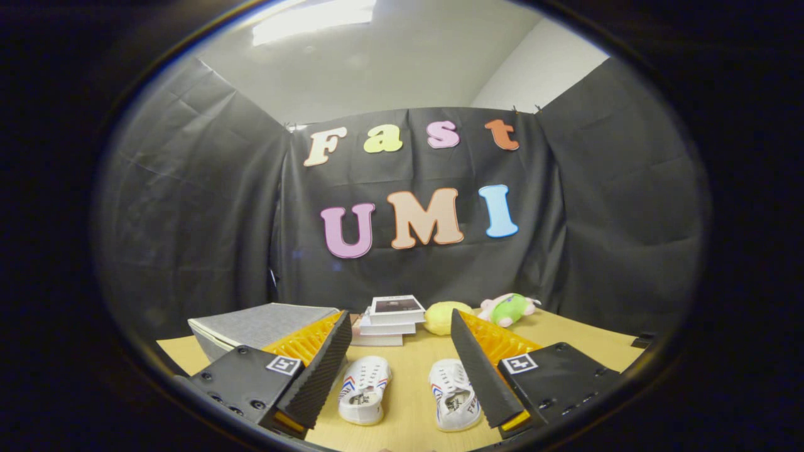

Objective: Open the storage box then place both shoes into the box .Put the left shoe in first, then the right shoe, with the right side of both shoes facing outward in a uniform manner.

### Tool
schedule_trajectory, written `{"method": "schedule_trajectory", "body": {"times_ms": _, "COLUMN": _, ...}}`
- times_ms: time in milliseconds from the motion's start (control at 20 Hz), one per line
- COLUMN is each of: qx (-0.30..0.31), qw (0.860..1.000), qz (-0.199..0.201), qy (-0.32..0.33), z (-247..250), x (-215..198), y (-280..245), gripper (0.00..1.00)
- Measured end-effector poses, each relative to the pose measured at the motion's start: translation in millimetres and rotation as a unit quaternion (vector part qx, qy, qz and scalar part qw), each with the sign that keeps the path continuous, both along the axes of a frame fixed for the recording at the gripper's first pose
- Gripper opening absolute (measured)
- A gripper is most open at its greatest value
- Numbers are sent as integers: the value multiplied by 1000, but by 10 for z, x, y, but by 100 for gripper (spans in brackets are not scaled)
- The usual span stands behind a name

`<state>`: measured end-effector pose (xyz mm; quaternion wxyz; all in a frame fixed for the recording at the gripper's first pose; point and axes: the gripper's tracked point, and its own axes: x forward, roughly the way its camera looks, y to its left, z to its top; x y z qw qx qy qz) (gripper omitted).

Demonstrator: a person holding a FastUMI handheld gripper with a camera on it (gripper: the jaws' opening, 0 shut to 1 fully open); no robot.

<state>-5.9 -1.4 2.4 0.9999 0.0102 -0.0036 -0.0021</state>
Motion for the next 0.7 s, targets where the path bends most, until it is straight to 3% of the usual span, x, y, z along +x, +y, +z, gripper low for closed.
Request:
{"method": "schedule_trajectory", "body": {"times_ms": 450, "qx": 10, "qw": 1000, "qz": 3, "qy": -3, "z": 17, "x": 4, "y": 12, "gripper": 99}}
{"method": "schedule_trajectory", "body": {"times_ms": 700, "qx": 115, "qw": 992, "qz": 37, "qy": -36, "z": 184, "x": 7, "y": 213, "gripper": 98}}
